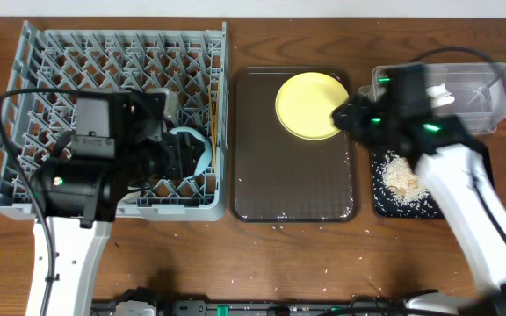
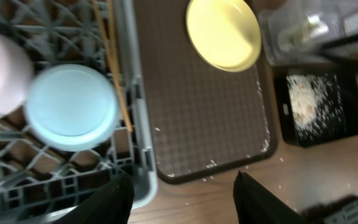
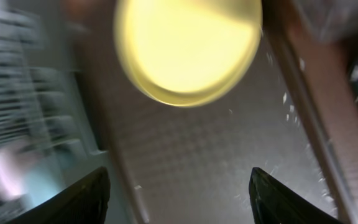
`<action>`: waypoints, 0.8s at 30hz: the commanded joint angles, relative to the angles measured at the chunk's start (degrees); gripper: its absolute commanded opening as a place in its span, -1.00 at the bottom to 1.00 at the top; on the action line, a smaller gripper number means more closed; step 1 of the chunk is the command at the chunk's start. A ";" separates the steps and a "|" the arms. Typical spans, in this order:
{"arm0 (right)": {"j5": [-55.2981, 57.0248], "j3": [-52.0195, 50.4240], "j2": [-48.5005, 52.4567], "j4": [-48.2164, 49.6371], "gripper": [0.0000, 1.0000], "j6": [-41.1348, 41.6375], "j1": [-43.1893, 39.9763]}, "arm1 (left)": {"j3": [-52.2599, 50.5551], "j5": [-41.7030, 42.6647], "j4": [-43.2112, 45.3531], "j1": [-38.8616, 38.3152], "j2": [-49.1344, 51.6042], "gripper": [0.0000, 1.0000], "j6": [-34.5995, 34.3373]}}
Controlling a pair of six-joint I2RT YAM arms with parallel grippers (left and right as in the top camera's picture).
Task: Sort waste into correct bins and load items into the dishwasher
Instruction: 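Lift yellow plate with right gripper and pass it to left gripper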
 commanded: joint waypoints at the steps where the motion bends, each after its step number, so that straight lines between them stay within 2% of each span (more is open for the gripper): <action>1: 8.31 -0.02 9.11 2.14 0.39 10.25 2.69 | 0.74 1.33 -0.17 -2.73 1.46 0.15 -0.37; 8: 8.94 -0.02 25.55 18.45 0.40 10.62 2.71 | 0.74 1.33 -0.04 -4.22 2.97 0.33 -0.37; 9: 8.70 -0.02 26.97 18.91 0.08 10.62 2.71 | 0.74 1.33 0.09 -4.22 3.19 0.33 -0.37; 10: 7.32 -0.02 27.85 18.25 -0.39 10.54 2.71 | 0.74 1.33 0.09 -4.22 3.37 0.33 -0.35; 11: 7.02 -0.02 27.93 16.81 -0.69 10.56 2.69 | 0.74 1.33 0.09 -4.22 3.41 0.33 -0.35; 13: 7.02 0.00 27.41 15.26 -0.98 9.92 2.38 | 0.74 1.31 0.33 -4.22 3.39 0.34 -0.35; 18: 0.22 0.00 20.76 13.29 -0.98 -0.76 -1.99 | 0.74 1.36 3.02 -4.22 3.39 0.43 -0.37; 22: -14.64 0.00 12.90 13.90 -0.98 -18.58 -6.88 | 0.74 1.36 5.46 -4.22 3.41 0.53 -1.75; 24: -25.92 0.00 8.31 13.60 -0.97 -28.39 -8.94 | 0.74 1.55 6.97 -4.22 3.52 0.58 -2.19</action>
